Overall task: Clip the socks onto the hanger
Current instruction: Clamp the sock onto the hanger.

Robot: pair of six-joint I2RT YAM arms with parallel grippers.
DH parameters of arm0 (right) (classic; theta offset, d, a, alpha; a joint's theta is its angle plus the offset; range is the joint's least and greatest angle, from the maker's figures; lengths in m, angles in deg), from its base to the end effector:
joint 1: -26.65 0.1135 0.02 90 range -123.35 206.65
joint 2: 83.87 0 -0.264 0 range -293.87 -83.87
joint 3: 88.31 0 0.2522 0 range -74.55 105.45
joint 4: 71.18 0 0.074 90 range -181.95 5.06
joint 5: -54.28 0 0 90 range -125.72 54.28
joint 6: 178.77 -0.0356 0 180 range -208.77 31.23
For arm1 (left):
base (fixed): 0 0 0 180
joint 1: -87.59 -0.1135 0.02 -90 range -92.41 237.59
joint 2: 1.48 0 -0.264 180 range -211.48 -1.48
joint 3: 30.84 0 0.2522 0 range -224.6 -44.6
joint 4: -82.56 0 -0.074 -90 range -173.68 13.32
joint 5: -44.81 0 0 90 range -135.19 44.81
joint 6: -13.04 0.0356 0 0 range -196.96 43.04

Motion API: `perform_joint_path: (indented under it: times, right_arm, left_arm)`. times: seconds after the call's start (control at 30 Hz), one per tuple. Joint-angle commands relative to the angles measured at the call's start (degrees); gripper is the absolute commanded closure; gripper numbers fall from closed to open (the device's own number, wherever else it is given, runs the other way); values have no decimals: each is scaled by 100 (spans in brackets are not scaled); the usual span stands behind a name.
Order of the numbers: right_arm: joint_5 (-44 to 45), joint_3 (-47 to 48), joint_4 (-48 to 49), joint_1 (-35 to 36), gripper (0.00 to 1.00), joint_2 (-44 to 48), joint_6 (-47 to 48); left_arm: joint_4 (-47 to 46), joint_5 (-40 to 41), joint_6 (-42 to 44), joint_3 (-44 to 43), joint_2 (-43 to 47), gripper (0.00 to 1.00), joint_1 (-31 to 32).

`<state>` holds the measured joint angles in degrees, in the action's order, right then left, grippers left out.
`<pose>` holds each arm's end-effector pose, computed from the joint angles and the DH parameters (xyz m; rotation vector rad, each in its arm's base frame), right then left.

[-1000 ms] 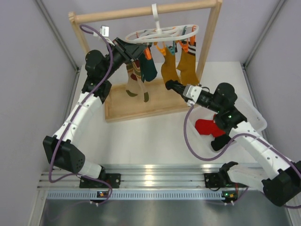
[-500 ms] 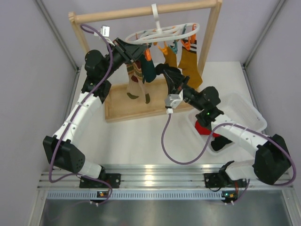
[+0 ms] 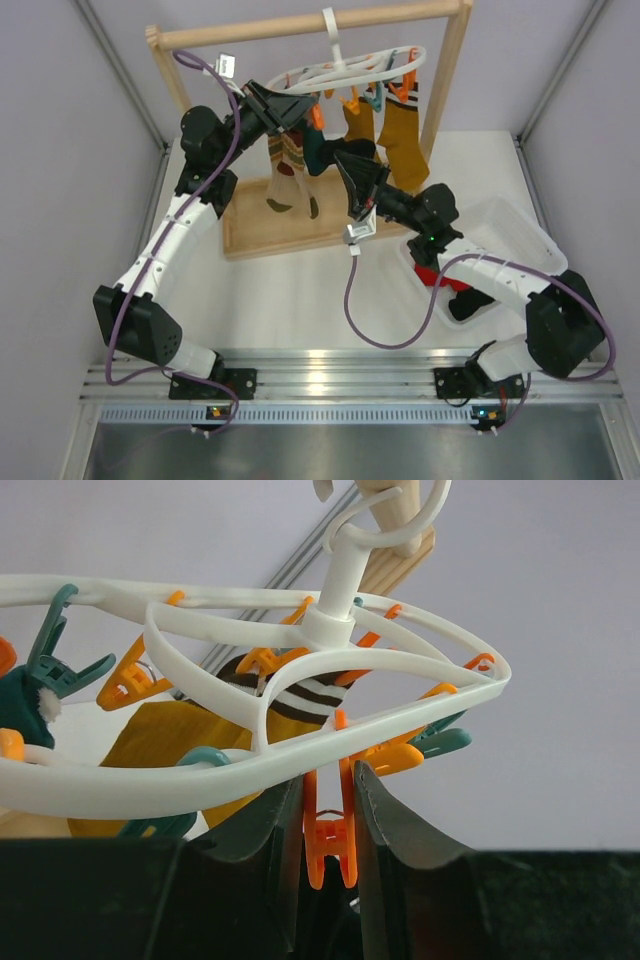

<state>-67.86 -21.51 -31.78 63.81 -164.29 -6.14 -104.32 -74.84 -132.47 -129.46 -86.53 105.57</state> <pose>0.2396 0.2053 0.3597 -1.1968 0.1141 -0.3826 0.3186 -0.1219 0.4724 0.0512 1.3964 -1.4019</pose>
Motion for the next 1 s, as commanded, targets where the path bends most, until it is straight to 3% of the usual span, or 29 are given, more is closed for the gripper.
perform_joint_path:
  times: [0.0, 0.37, 0.97]
  right_arm:
    - [-477, 348, 326, 98, 100, -148, 437]
    - [-679, 673, 589, 98, 100, -580, 658]
    - [-785, 1156, -87, 107, 100, -720, 544]
  left_arm:
    - [-335, -498, -127, 48, -11, 100, 22]
    - [-361, -612, -153, 92, -20, 100, 22]
    - [-440, -727, -241, 110, -64, 100, 22]
